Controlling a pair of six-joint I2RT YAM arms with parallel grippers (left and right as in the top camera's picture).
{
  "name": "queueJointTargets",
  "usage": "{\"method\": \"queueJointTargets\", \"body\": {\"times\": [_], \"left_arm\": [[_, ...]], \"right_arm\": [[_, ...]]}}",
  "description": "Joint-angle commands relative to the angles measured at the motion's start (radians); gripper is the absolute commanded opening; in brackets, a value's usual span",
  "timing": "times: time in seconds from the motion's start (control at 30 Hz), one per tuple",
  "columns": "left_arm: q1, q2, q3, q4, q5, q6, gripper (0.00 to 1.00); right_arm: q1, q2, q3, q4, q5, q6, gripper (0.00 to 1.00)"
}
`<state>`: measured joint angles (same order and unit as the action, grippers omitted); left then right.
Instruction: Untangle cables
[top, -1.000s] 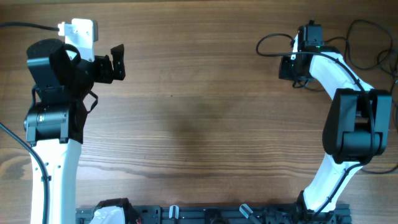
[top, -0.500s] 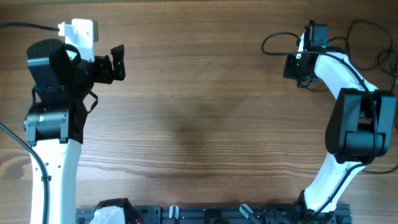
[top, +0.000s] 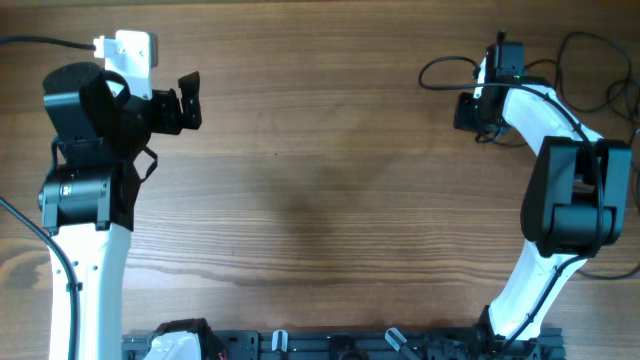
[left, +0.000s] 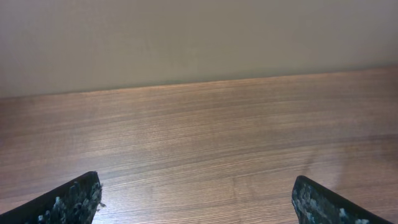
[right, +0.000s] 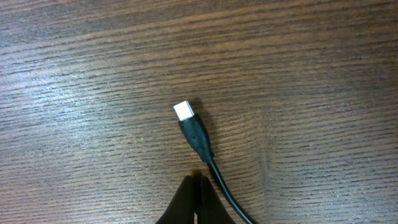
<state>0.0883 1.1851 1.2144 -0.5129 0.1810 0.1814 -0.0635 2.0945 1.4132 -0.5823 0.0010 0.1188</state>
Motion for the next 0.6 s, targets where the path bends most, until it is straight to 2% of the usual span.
{"method": "queueJointTargets", "body": {"times": [0.0, 0.3, 0.57], "left_arm": [[0.005, -0.015, -0.003, 0.003, 0.013, -0.009, 1.0], [0.005, -0.015, -0.003, 0.003, 0.013, -0.009, 1.0], [0.005, -0.038, -0.003, 0.003, 0.012, -0.009, 1.0]], "right_arm": [[0.003, 0.025, -0.002, 0.005, 0.008, -0.011, 0.04], [-0.014, 0.047, -0.002, 0.013, 0.069, -0.013, 0.05], [-0.112, 0.061, -0.002, 0.037, 0.069, -0.012, 0.04]]}}
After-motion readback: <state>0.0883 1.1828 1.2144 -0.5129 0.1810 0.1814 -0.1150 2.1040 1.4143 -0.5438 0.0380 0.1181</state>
